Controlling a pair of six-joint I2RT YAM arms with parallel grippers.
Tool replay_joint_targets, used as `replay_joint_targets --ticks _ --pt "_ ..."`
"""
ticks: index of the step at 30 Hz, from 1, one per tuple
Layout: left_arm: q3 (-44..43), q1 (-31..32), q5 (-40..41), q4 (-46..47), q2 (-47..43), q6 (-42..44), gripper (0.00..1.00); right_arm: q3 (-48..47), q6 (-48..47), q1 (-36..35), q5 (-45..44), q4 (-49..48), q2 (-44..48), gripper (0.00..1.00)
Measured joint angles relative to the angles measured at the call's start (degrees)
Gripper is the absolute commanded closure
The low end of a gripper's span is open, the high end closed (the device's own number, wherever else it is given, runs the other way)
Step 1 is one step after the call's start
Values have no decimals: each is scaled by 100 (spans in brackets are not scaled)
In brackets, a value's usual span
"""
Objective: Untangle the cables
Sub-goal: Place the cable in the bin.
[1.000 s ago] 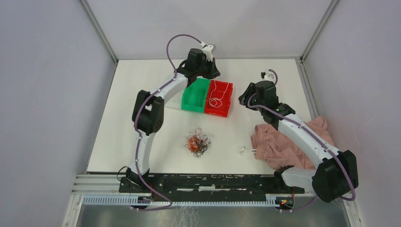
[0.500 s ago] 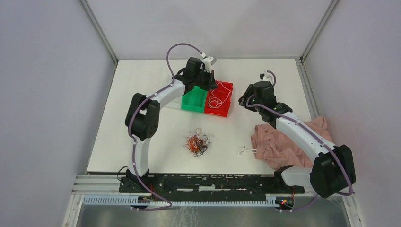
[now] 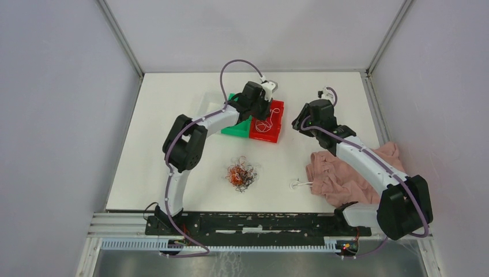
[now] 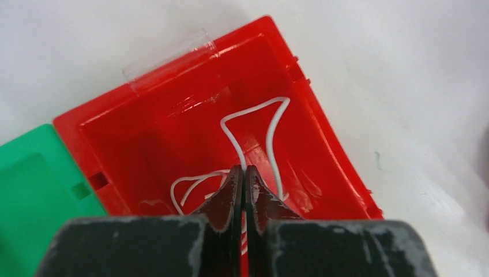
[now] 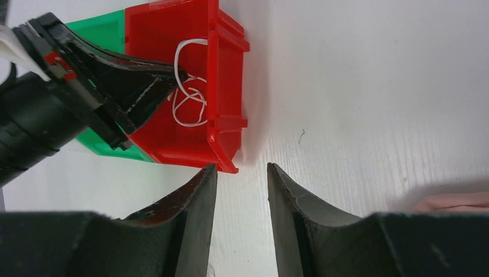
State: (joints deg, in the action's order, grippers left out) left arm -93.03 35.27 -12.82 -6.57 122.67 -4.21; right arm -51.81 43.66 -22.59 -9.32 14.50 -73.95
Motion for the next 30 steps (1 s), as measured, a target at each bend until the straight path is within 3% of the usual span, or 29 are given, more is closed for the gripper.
replay_joint_targets --ticks 2,10,17,22,30 --pt "0 74 236 26 138 177 92 0 0 26 0 20 0 56" --pt "-59 144 516 -37 280 474 48 0 0 101 2 22 0 57" --pt "-501 114 514 -710 81 903 30 0 2 109 7 24 2 57" --pt "-507 50 511 -1134 -514 1080 24 0 7 122 17 20 2 57" --pt "-505 -225 492 -1478 -1130 1176 29 -22 133 122 199 -157 -271 60"
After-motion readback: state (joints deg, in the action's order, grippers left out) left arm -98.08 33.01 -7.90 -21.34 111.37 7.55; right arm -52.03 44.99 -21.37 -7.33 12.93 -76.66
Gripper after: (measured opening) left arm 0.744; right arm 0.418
